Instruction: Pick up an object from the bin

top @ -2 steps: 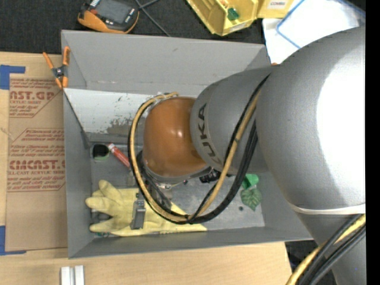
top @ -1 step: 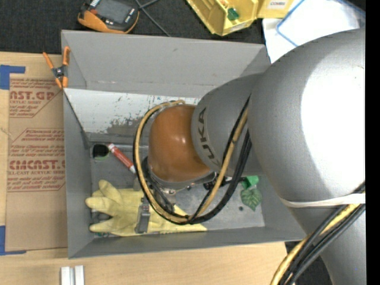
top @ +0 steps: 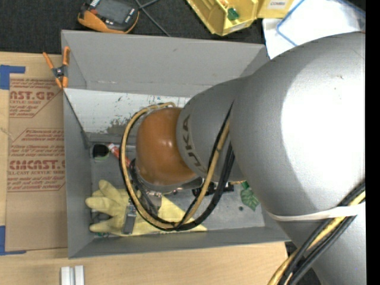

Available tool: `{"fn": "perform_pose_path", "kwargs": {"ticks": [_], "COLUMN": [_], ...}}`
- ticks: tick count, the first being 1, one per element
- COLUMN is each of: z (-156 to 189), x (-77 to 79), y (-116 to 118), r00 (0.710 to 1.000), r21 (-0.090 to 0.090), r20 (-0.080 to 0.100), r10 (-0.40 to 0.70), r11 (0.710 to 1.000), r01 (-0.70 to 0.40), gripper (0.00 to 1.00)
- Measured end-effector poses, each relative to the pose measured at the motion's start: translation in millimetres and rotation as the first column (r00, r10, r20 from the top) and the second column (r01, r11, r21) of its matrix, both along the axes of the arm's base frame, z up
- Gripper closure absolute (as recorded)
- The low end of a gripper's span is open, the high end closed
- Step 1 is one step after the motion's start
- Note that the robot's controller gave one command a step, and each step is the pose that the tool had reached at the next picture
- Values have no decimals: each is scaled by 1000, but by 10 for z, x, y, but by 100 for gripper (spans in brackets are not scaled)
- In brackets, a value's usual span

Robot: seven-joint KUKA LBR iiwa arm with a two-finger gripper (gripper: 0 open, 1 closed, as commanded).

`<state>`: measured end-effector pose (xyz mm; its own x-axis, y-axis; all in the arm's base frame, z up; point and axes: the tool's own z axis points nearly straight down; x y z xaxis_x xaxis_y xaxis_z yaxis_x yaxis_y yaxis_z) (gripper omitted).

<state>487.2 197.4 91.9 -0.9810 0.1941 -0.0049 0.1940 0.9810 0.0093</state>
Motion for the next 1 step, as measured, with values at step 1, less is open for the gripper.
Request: {"fn": "perform_pose_path", "kwargs": {"ticks": [1], "z": [-161], "x": [-52], "y": [76], "r00": [996], "r21": [-5], "r20": [-1], "r10": [89], "r11": [996], "r01": [-89], "gripper": [0]}}
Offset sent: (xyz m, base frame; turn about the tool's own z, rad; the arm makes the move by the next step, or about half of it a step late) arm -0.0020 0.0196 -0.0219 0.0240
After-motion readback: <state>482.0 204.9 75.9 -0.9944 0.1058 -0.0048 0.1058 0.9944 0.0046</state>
